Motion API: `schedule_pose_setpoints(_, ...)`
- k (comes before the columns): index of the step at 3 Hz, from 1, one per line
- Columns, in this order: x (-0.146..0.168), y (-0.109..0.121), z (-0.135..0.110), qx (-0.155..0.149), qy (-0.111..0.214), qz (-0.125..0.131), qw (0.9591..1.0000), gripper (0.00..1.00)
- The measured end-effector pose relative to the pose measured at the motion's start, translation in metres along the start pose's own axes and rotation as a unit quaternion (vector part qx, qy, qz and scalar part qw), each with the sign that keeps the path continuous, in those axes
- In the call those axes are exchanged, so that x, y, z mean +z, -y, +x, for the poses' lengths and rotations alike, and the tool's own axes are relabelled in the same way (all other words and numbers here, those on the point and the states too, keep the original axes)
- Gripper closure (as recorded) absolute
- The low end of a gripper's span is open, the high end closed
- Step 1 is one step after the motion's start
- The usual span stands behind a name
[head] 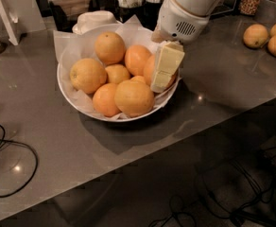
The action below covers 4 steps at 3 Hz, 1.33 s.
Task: Pick orange from white bowl
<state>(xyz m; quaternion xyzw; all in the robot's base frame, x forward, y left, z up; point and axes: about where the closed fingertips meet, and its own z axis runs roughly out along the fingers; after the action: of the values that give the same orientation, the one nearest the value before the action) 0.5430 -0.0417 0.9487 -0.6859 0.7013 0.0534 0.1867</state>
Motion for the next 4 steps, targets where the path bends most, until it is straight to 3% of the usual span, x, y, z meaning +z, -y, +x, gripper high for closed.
schedule_pose_setpoints(1,-0.007,-0.002,0.008,0.015,-0.012,0.01,0.9998,0.0)
schedule_pose_setpoints(4,0.01,0.002,0.03,0.04,-0.009,0.005,0.9992,0.0)
